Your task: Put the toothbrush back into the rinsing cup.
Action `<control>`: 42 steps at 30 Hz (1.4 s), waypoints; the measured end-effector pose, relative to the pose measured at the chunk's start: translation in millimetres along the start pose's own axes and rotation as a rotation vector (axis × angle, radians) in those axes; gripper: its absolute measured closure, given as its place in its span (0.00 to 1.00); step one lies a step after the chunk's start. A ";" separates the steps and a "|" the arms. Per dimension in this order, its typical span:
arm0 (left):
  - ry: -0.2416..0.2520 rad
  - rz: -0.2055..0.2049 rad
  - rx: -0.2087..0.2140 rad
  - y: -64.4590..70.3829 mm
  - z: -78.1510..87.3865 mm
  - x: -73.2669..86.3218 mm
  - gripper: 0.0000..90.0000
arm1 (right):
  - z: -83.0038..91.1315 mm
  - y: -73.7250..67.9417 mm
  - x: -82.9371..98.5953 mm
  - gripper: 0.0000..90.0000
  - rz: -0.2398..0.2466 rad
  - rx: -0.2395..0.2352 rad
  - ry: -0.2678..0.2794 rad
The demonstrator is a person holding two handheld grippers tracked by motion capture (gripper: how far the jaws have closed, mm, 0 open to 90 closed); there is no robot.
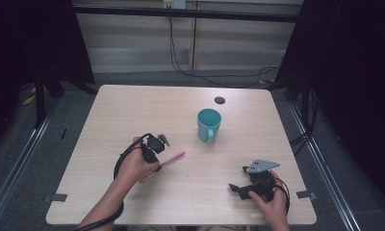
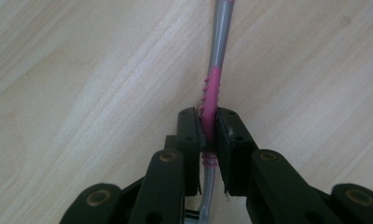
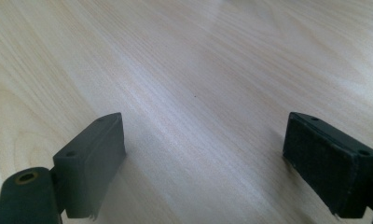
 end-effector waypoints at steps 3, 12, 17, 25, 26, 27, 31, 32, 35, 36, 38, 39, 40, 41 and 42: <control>0.007 0.001 0.007 0.2 3.6 0.3 0.89 | 0.0 0.0 0.0 0.14 0.000 0.000 0.000; 0.031 -0.041 0.039 6.7 15.9 -1.1 0.89 | 0.0 0.2 -0.1 0.14 0.000 -0.002 -0.001; 0.035 -0.055 0.058 9.4 20.0 -1.4 0.89 | -0.2 0.9 -0.4 0.15 -0.003 0.000 0.001; 0.039 -0.059 0.058 11.2 20.2 -2.8 0.89 | 1.8 0.5 -1.5 0.36 -0.004 0.000 0.032; 0.039 -0.060 0.060 12.2 20.8 -3.2 0.89 | 1.4 -0.2 -2.5 0.40 0.010 -0.005 0.035; 0.034 -0.067 0.060 13.4 21.9 -3.8 0.89 | 0.9 -2.0 -4.8 0.41 0.032 -0.008 0.031; 0.040 -0.075 0.062 16.4 24.2 -6.3 0.89 | 1.1 -8.4 -16.8 0.40 0.123 0.010 -0.030; 0.040 -0.075 0.062 16.4 24.2 -6.3 0.89 | 1.1 -8.4 -16.8 0.40 0.123 0.010 -0.030; 0.041 -0.083 0.063 18.6 25.3 -7.1 0.89 | 0.4 -12.7 -28.8 0.40 0.170 0.017 -0.049; 0.039 -0.089 0.065 19.1 25.8 -7.1 0.89 | 0.1 -13.3 -32.6 0.39 0.184 0.023 -0.058; 0.040 -0.092 0.069 20.9 26.4 -7.2 0.89 | -0.7 -15.3 -39.3 0.38 0.204 0.020 -0.075; 0.041 -0.101 0.071 21.7 27.0 -7.3 0.89 | -1.0 -17.4 -45.7 0.38 0.237 0.024 -0.083; 0.043 -0.100 0.076 22.5 27.4 -7.2 0.89 | -1.2 -17.9 -48.0 0.38 0.256 0.026 -0.082; 0.041 -0.099 0.077 22.9 27.6 -7.1 0.89 | -1.6 -19.3 -51.5 0.38 0.278 0.027 -0.082; 0.041 -0.099 0.077 22.9 27.6 -7.1 0.89 | -1.6 -19.3 -51.5 0.38 0.278 0.027 -0.082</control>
Point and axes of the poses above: each handheld gripper's, and its own axes: z roughly backward along the jaws, x roughly out of its underside, y roughly to its right, the point moved 5 cm from there along -z, roughly forward along the jaws, and after that the axes turned 2 degrees about z, right-handed, at the moved point
